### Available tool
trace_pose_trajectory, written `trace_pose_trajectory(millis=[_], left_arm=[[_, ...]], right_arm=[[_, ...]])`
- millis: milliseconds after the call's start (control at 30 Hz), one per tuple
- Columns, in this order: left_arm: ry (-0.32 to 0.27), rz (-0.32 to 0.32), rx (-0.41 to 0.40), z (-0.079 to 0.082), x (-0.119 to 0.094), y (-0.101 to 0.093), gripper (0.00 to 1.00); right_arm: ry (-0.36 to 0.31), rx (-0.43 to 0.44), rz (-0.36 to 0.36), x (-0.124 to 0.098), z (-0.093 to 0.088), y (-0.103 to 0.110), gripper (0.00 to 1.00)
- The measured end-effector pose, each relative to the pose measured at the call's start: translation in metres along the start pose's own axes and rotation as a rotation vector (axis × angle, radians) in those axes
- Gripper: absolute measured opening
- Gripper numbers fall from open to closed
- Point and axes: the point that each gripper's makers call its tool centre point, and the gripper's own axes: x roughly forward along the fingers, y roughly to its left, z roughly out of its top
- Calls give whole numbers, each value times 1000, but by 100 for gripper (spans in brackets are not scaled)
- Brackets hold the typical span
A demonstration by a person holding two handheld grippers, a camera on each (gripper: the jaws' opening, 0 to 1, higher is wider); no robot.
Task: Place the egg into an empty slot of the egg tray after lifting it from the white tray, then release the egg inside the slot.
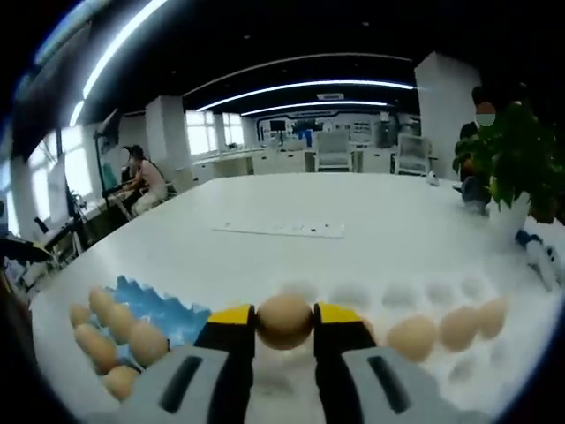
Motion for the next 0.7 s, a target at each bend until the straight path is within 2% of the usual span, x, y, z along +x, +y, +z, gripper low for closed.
trace_pose_trajectory(millis=[233,333,467,567,700], left_arm=[[-1,-4,-2,-1,0,0,95],[-2,-3,0,-1,0,0,95],[-3,0,-4,-2,-1,2,95],[-4,2,-6,-2,-1,2,95],[-2,5,-7,-3,-2,3,95]], right_arm=[[-32,32,57,1,14,24,25],[-52,45,110,4,25,49,25],[-61,32,175,10,29,79,25],[-57,26,228,18,30,103,25],[-43,25,268,25,29,125,25]])
